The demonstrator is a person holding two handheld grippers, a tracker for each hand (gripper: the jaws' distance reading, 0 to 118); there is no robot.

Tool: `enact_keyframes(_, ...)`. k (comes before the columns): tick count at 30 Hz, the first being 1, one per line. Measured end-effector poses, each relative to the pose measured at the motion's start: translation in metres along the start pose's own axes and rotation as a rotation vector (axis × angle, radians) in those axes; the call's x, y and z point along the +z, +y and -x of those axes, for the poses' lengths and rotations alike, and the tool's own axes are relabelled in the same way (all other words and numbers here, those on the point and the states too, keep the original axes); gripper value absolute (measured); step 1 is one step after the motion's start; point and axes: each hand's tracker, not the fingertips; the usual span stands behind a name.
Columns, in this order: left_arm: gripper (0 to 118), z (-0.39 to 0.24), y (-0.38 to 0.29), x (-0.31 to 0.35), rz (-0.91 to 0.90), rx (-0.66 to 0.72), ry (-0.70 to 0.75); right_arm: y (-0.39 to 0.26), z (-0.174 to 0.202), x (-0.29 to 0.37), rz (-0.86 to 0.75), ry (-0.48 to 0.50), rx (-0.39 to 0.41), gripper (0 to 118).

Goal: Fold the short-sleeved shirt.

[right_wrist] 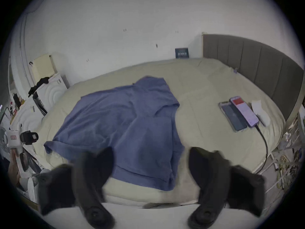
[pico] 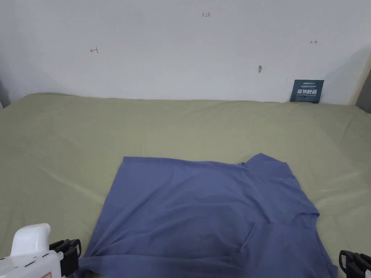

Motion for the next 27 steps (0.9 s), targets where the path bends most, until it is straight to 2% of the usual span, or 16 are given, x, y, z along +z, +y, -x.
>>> enact_keyframes(1, 41, -0.002, -0.003, 0.004, 0.012, -0.013, 0.002, 0.001, 0.000, 0.002, 0.003, 0.016, -0.007, 43)
enact_keyframes(2, 0, -0.001, -0.001, 0.003, 0.007, -0.019, 0.014, 0.001, 0.001, 0.004, -0.001, 0.015, -0.014, 2)
enact_keyframes(10, 0, 0.022, -0.007, -0.007, 0.090, -0.050, 0.080, -0.013, -0.008, 0.006, 0.036, 0.013, -0.016, 1)
enact_keyframes(12, 0, 0.031, -0.009, -0.015, 0.143, -0.034, 0.084, -0.018, -0.011, 0.006, 0.048, 0.014, -0.027, 2)
enact_keyframes(14, 0, 0.040, -0.009, -0.032, 0.215, -0.085, 0.113, -0.021, -0.013, 0.002, 0.071, 0.014, -0.025, 2)
enact_keyframes(20, 0, 0.057, -0.001, -0.069, 0.309, -0.002, 0.062, -0.027, -0.023, -0.006, 0.115, 0.014, -0.033, 2)
enact_keyframes(21, 3, 0.058, -0.001, -0.079, 0.349, 0.003, 0.063, -0.027, -0.025, -0.008, 0.127, 0.023, -0.046, 2)
enact_keyframes(23, 17, 0.053, -0.001, -0.089, 0.336, -0.016, 0.080, -0.027, -0.028, -0.010, 0.140, 0.031, -0.059, 2)
enact_keyframes(25, 98, 0.052, 0.001, -0.101, 0.377, -0.027, 0.073, -0.027, -0.031, -0.013, 0.160, 0.039, -0.065, 2)
enact_keyframes(26, 118, 0.050, -0.002, -0.102, 0.372, -0.026, 0.077, -0.027, -0.032, -0.015, 0.167, 0.035, -0.065, 2)
enact_keyframes(27, 117, 0.049, -0.002, -0.105, 0.379, -0.035, 0.079, -0.029, -0.032, -0.016, 0.169, 0.031, -0.060, 2)
